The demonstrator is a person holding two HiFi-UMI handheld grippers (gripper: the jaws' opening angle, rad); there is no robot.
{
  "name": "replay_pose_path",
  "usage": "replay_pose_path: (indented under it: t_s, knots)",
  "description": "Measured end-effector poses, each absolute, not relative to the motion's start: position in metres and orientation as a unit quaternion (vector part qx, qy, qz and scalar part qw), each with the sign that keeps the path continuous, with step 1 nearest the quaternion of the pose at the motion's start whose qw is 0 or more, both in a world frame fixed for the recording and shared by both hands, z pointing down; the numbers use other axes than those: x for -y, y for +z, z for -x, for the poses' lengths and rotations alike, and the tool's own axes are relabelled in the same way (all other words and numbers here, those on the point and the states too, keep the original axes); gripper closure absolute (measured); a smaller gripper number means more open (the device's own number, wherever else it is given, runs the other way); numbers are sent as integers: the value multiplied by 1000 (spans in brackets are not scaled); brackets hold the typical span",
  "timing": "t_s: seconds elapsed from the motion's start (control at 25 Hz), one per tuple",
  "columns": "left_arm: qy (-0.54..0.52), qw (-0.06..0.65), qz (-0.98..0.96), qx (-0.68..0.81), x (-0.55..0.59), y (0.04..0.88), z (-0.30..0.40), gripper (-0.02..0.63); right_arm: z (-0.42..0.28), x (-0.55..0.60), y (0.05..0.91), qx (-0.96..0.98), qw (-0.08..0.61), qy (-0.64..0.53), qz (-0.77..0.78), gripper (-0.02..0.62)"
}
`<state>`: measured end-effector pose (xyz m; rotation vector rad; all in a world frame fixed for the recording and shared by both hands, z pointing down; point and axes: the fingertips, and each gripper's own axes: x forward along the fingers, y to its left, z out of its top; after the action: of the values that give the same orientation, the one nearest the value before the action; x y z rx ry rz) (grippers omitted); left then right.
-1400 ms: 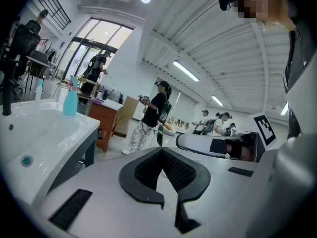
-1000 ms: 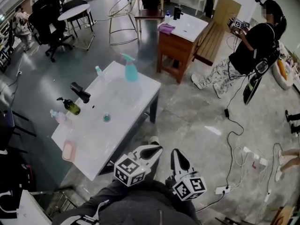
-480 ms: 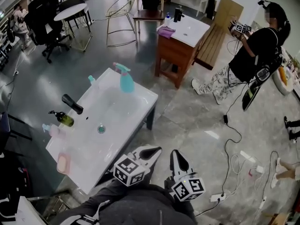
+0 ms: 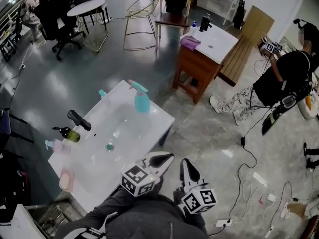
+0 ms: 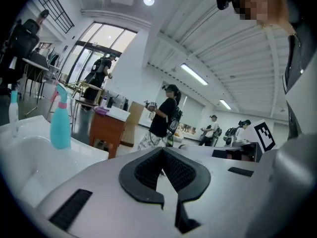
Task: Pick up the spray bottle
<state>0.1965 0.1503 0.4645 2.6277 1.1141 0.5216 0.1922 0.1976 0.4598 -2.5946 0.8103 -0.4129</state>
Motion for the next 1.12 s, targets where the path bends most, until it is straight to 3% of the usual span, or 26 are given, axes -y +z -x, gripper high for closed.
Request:
replay_pose_path:
  t_s: [0.76,1.12]
  knots:
    - [150,160,-944,-246,-56,473,-309,598,-323,-116,461,-406,150,-176,884,583]
    - [136,167,-952,-217,-38,471,-322,598,-350,-89,453,-436,135,-172,873,581]
